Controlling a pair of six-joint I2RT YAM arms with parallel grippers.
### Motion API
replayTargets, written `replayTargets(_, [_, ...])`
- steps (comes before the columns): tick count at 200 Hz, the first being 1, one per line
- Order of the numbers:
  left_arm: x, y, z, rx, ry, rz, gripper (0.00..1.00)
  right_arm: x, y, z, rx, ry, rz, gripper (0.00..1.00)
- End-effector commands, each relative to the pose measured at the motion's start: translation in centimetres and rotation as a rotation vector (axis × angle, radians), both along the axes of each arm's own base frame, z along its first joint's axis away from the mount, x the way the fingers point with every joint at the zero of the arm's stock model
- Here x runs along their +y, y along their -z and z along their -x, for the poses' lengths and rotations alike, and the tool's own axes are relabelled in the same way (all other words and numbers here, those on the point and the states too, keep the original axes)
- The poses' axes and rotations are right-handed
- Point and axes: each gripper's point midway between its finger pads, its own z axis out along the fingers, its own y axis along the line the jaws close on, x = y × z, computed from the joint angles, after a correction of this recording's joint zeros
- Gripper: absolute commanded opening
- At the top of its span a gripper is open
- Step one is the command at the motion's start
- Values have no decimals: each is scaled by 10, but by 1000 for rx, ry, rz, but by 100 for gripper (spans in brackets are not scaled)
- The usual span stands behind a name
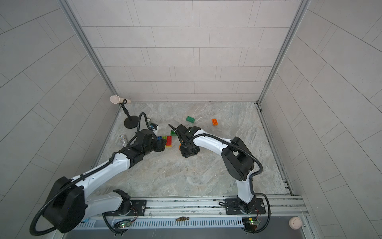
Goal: Assemble a rectangle with lego
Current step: Adjust the lego brick at the center of the board.
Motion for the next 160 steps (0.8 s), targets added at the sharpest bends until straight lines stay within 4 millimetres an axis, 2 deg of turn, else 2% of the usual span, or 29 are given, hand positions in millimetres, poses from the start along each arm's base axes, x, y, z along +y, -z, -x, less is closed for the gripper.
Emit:
replayTargets(1, [-4, -3, -7, -12, -16, 26, 70, 32, -4, -17, -51, 177, -179, 35])
replayTargets(44, [-1, 1, -7, 0, -35, 18, 70, 13, 22, -30, -96, 197, -112, 33])
replayTargets(73, [-3, 2, -9, 1, -39, 25, 70, 0, 31, -34, -116, 172, -49, 32])
replayTargets(160, [-7, -1, -14, 0, -24, 20, 70, -13, 53, -48, -112, 184, 0, 30])
